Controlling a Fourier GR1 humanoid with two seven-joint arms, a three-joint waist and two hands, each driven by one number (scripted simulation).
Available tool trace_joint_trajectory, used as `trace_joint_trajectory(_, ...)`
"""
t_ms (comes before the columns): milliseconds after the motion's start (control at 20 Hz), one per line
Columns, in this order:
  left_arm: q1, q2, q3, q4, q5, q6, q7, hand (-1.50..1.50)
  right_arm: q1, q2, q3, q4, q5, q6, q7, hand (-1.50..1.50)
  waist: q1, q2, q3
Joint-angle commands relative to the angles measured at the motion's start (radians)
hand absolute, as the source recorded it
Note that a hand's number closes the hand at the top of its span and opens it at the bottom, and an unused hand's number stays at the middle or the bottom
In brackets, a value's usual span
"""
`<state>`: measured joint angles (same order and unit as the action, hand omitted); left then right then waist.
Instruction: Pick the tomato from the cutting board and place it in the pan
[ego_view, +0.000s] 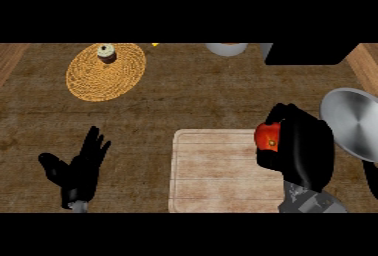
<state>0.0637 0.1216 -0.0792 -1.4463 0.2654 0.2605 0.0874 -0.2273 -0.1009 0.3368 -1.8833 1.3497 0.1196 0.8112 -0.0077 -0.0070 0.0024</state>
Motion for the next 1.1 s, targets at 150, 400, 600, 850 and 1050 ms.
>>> trace_joint_trajectory(150,0.009,-0.043,-0.04,-0.002,-0.042,0.029,0.026,0.0,-0.001,-0.048,-0.152,-0.174,-0.054,0.079,0.001,1.5,0.003,0.005,-0.002)
trace_joint_trajectory(400,0.053,0.036,0.048,0.023,0.031,-0.099,-0.007,0.0,-0.088,-0.024,-0.274,-0.021,-0.126,-0.014,-0.038,1.5,0.012,0.007,-0.003)
trace_joint_trajectory(600,0.018,-0.028,0.002,0.03,-0.028,-0.024,-0.014,0.0,-0.069,-0.124,-0.452,0.159,-0.234,-0.181,-0.224,1.5,0.01,0.009,-0.002)
trace_joint_trajectory(850,-0.051,-0.026,0.023,0.055,-0.025,-0.01,0.027,0.0,-0.196,-0.264,-0.593,0.422,-0.273,-0.242,-0.344,1.5,0.014,0.011,-0.002)
trace_joint_trajectory(1050,0.028,-0.034,-0.003,0.004,-0.038,-0.022,0.0,0.0,-0.241,-0.31,-0.646,0.671,-0.291,-0.381,-0.477,1.5,0.023,0.012,-0.001)
